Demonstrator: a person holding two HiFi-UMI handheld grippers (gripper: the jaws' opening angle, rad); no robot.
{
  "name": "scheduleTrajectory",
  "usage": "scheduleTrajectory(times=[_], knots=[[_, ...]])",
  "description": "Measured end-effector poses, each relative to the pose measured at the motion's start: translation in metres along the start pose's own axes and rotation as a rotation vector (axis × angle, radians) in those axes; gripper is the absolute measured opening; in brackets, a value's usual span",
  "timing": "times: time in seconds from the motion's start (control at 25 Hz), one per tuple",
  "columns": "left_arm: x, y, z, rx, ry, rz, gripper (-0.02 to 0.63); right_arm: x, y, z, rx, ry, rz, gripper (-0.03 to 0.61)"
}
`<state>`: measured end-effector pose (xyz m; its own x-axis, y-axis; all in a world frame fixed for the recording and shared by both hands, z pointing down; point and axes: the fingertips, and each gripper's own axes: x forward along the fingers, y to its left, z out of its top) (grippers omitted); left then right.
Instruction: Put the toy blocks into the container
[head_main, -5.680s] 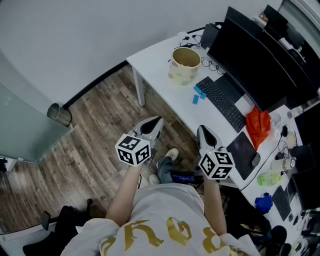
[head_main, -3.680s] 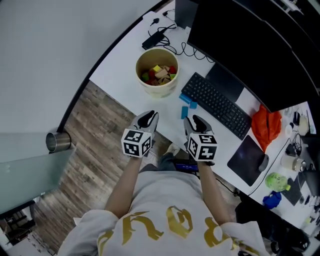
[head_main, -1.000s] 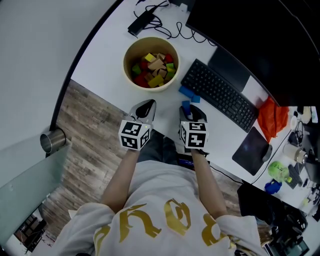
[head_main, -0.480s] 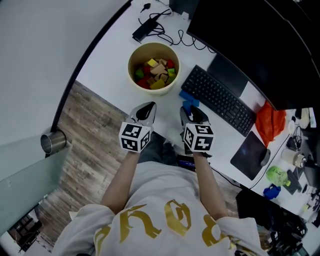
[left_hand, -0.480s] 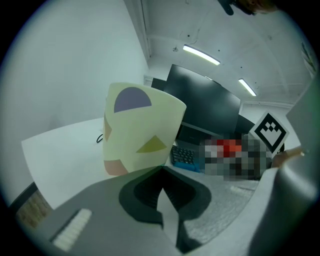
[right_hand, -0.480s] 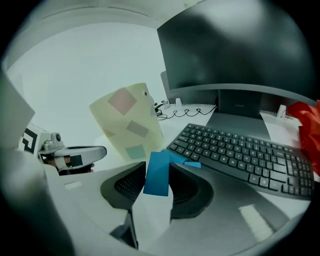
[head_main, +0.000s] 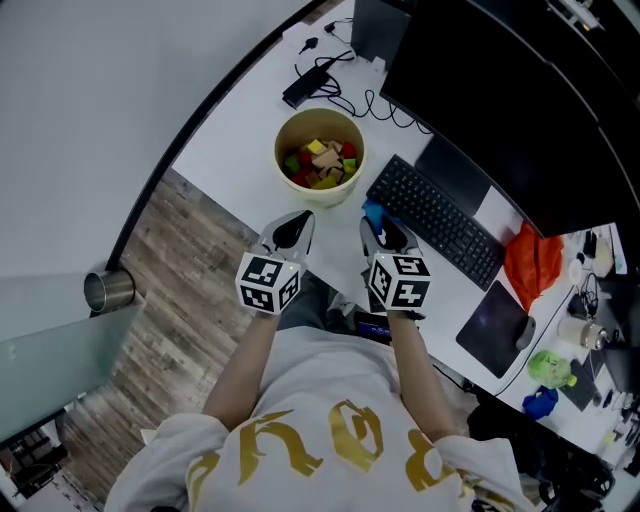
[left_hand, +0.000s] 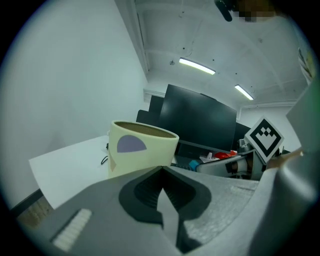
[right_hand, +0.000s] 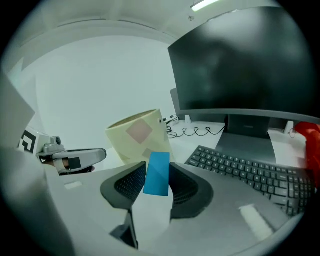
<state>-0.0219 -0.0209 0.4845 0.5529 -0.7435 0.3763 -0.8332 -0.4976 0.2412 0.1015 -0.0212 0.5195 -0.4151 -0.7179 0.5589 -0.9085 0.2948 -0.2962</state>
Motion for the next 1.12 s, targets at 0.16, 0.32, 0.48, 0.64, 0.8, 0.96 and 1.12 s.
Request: scheduleTrajectory(times=[0.16, 0.32, 0.48, 0.64, 0.8, 0.96, 1.12], knots=[[-0.010, 0.006, 0.025, -0.021, -0.090, 0.022, 0.009, -0.006, 0.009, 0.024, 0.001, -0.060, 0.032, 0.173], [-0.018, 0.008, 0.044, -0.046, -0.144, 0.009, 0.009, -0.012, 0.019, 0.041, 0.009, -0.110, 0.071, 0.172], [-0.025, 0.013, 0.058, -0.109, -0.190, -0.013, 0.009, -0.014, 0.028, 0.056, -0.002, -0.138, 0.097, 0.172], [-0.031, 0.019, 0.068, -0.101, -0.210, 0.010, 0.009, -0.016, 0.034, 0.074, -0.032, -0.170, 0.103, 0.173], [-0.030, 0.020, 0.078, -0.068, -0.222, 0.013, 0.009, -0.013, 0.037, 0.087, -0.050, -0.189, 0.105, 0.172], [-0.030, 0.025, 0.084, -0.042, -0.220, 0.020, 0.009, -0.009, 0.039, 0.095, -0.064, -0.199, 0.104, 0.172], [-0.029, 0.032, 0.087, -0.037, -0.214, 0.033, 0.009, -0.006, 0.042, 0.101, -0.080, -0.203, 0.101, 0.172]])
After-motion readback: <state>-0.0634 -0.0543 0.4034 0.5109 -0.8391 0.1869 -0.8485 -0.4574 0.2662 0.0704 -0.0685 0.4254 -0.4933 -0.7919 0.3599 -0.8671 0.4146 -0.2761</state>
